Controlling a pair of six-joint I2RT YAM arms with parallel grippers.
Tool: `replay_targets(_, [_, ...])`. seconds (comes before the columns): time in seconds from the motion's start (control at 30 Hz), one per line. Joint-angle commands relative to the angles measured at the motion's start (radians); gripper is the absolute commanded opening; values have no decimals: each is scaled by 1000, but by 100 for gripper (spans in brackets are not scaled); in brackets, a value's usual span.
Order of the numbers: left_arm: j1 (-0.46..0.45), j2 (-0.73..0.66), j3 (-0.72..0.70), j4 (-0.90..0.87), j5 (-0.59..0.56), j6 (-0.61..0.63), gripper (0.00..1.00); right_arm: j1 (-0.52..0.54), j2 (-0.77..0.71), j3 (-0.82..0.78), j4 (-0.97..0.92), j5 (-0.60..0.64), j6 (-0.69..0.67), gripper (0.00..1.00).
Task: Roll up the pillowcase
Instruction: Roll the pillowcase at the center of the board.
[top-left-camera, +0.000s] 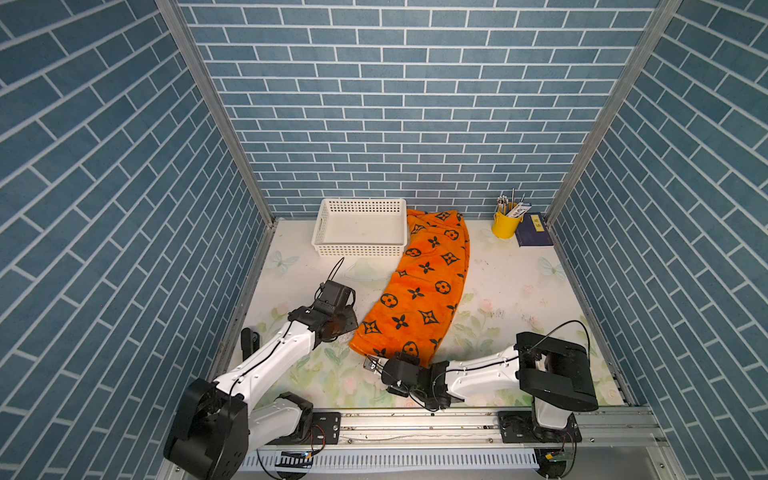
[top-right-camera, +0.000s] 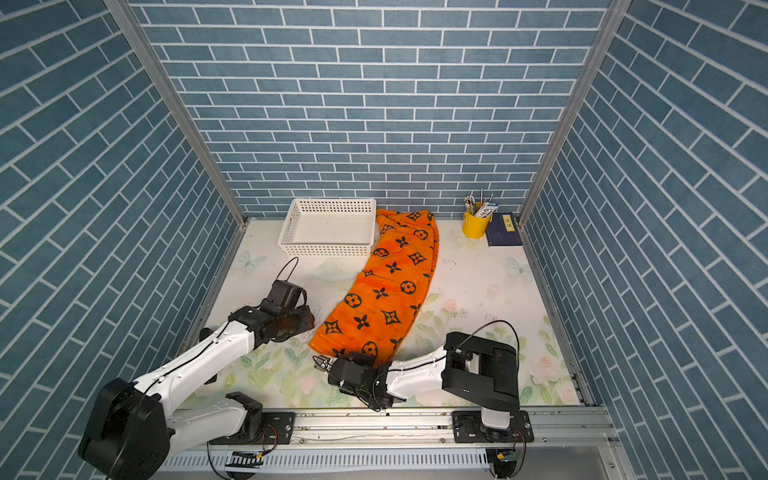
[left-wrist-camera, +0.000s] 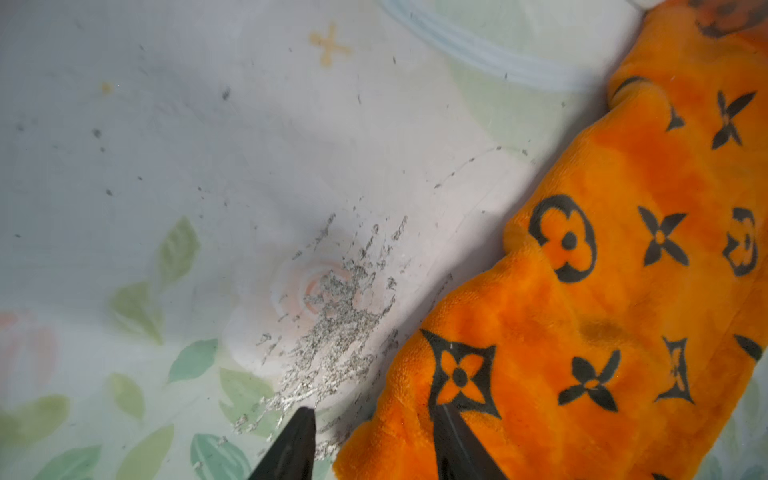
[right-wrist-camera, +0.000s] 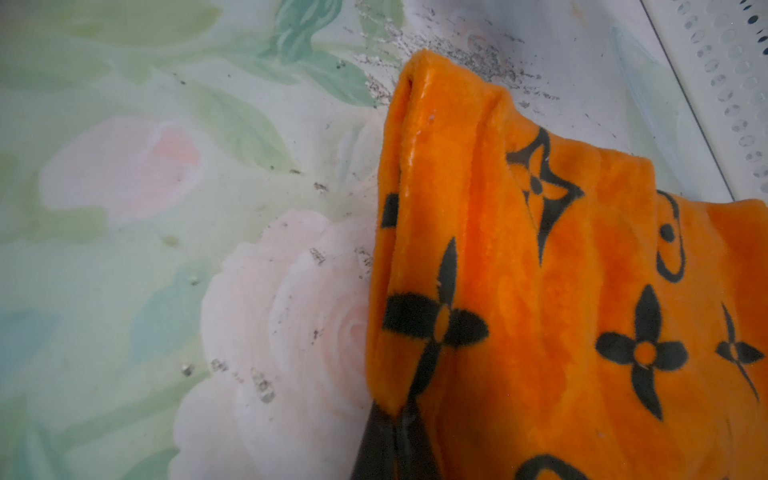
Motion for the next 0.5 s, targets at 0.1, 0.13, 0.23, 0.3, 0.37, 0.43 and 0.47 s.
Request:
replay_targets(0.1, [5, -29, 46, -50, -46, 27, 49, -113, -102, 11, -23, -94, 46, 0])
replay_targets(0.13, [4, -30, 45, -48, -39, 33, 48, -132, -110, 4, -17, -111, 50, 0])
replay_targets(0.23, [4, -32, 39, -32, -1, 49, 46, -174, -126, -7, -15, -143, 59, 0])
replay_targets(0.3, [2, -35, 35, -36, 11, 59, 44, -203, -144, -17, -10, -168, 69, 0])
replay_targets(0.37, [-3, -42, 28, -40, 24, 69, 42, -230, -165, -32, 3, -186, 82, 0])
replay_targets(0.43, [-11, -52, 19, -46, 31, 76, 41, -258, -179, -45, 16, -215, 99, 0])
replay_targets(0.47, [-15, -60, 11, -49, 38, 80, 40, -268, -181, -50, 21, -224, 105, 0])
